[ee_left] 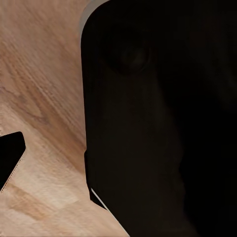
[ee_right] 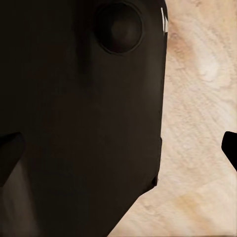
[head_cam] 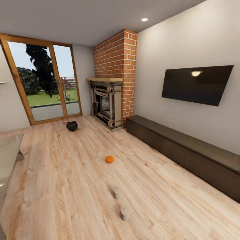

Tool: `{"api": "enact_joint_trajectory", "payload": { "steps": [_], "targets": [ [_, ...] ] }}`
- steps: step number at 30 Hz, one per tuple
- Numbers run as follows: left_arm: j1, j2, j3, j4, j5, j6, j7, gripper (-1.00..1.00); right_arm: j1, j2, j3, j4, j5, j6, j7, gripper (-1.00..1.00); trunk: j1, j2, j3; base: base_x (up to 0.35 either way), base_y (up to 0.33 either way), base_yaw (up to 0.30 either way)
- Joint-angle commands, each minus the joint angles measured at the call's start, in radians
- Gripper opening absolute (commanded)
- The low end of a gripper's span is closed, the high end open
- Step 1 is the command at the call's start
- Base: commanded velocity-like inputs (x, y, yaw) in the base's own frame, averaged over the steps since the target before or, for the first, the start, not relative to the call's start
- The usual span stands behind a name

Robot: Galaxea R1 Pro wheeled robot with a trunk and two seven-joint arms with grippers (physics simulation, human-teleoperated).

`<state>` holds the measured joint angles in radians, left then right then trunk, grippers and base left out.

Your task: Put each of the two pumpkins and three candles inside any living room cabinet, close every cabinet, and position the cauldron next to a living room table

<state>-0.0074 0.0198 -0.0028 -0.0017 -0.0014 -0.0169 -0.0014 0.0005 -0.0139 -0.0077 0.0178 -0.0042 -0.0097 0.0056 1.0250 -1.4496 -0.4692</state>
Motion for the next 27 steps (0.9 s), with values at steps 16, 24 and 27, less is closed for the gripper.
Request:
{"api": "enact_joint_trajectory", "payload": {
  "steps": [16, 24, 27],
  "targets": [
    [0.0, 0.0, 0.0, 0.0, 0.0, -0.002, 0.0, 1.0, 0.0, 0.002, 0.0, 0.001, 0.0, -0.002, 0.001, 1.0, 0.0, 0.0, -0.001, 0.0, 0.0, -0.247],
    [0.0, 0.0, 0.0, 0.0, 0.0, -0.002, 0.0, 1.0, 0.0, 0.0, -0.001, 0.002, -0.001, -0.014, 0.001, 1.0, 0.0, 0.0, -0.001, 0.0, 0.0, -0.244],
    [0.0, 0.0, 0.0, 0.0, 0.0, -0.002, 0.0, 1.0, 0.0, 0.0, -0.001, 0.003, -0.001, -0.043, 0.001, 1.0, 0.0, 0.0, -0.001, 0.0, 0.0, -0.244]
  ]
}}
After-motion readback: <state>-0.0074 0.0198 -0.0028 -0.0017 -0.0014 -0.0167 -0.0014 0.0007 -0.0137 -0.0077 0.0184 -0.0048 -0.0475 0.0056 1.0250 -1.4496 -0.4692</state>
